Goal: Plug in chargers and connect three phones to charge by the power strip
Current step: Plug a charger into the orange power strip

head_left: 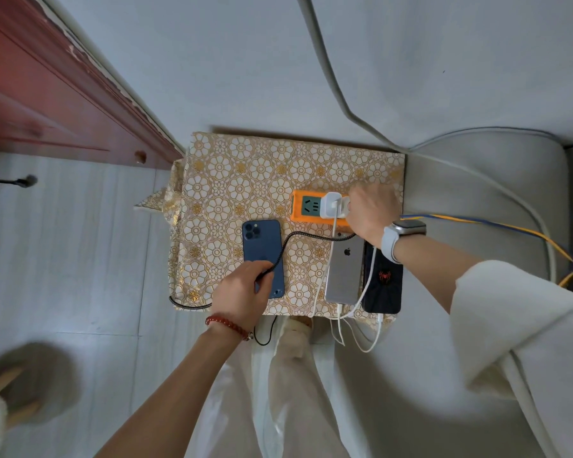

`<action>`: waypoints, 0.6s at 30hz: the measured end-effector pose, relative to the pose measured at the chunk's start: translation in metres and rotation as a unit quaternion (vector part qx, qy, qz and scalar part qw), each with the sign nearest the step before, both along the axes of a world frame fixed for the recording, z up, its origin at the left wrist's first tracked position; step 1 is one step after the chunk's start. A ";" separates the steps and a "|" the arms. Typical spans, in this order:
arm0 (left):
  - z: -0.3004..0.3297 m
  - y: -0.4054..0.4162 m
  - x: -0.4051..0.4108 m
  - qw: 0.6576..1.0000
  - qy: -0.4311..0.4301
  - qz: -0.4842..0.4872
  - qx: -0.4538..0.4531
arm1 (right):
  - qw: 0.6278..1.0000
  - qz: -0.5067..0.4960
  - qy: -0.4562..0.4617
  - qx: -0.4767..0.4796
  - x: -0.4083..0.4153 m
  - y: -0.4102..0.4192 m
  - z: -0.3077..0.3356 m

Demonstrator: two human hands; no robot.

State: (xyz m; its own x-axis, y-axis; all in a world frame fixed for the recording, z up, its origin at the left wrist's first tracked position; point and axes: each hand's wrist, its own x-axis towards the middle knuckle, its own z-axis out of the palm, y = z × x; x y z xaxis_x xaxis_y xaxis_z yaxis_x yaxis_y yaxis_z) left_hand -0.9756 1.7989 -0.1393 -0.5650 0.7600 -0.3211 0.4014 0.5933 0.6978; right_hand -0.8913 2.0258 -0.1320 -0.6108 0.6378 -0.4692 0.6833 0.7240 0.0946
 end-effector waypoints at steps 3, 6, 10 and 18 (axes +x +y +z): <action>0.001 -0.001 0.001 1.000 -0.011 0.003 -0.008 | 1.000 0.008 -0.001 0.015 0.005 -0.004 -0.003; 0.001 -0.005 0.002 1.000 -0.017 0.006 -0.017 | 1.000 -0.001 0.001 0.003 0.005 -0.001 -0.001; 0.004 -0.015 0.005 0.999 -0.036 0.029 -0.027 | 0.999 -0.029 -0.015 0.004 0.002 -0.003 0.008; 0.014 -0.019 -0.005 0.996 -0.052 0.072 -0.010 | 0.959 0.134 0.193 -0.161 -0.011 -0.082 0.044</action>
